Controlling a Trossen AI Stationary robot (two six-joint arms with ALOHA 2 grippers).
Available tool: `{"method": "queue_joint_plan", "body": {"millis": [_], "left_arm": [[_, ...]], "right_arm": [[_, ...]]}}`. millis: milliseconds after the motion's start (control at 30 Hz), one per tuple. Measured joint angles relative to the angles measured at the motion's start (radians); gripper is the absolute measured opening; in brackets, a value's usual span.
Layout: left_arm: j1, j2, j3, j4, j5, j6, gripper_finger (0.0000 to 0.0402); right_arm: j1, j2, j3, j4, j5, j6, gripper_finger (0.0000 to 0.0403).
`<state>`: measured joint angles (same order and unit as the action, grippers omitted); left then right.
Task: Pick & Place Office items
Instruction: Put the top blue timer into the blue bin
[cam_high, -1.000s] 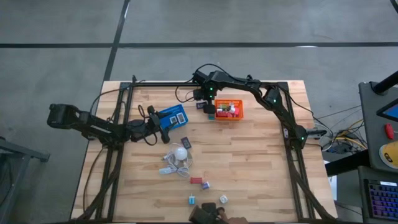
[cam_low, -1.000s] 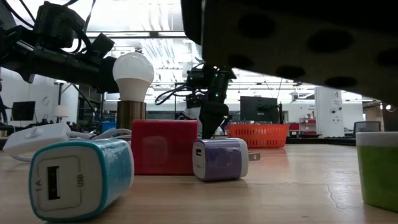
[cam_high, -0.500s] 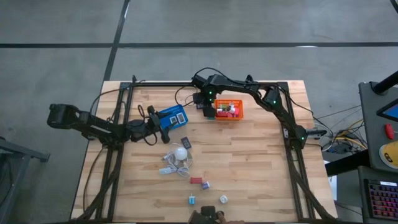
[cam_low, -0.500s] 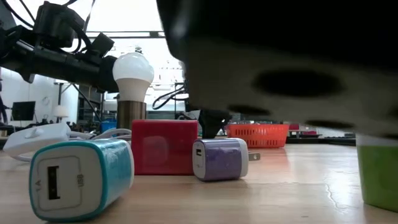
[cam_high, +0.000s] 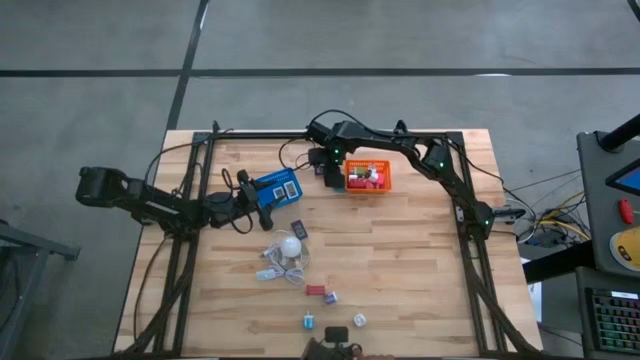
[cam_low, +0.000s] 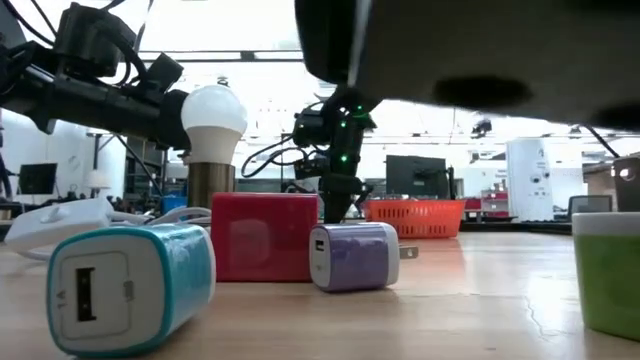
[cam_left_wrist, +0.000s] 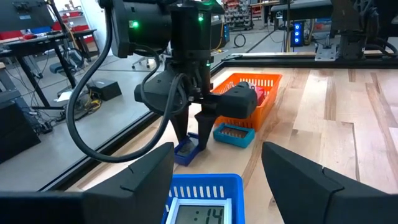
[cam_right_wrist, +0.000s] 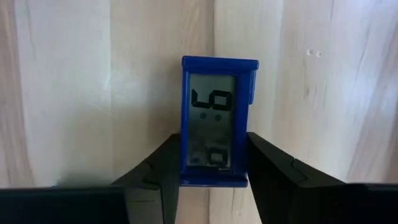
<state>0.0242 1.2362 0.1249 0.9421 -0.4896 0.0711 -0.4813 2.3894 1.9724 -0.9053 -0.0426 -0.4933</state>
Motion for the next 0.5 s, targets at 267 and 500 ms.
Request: {"method": "queue_joint_plan", "body": {"millis": [267,500], "left_arm": [[0.000,0.000,0.000,0.000,0.000,0.000,0.0248],[0.000,0.000,0.000,0.000,0.000,0.003,0.0248]], "right_arm": [[0.000,0.000,0.000,0.001,0.016,0.002,0.0137],[-0.003,-0.034,-0.002,-0.006,0.026,0.004,0.0137]]}}
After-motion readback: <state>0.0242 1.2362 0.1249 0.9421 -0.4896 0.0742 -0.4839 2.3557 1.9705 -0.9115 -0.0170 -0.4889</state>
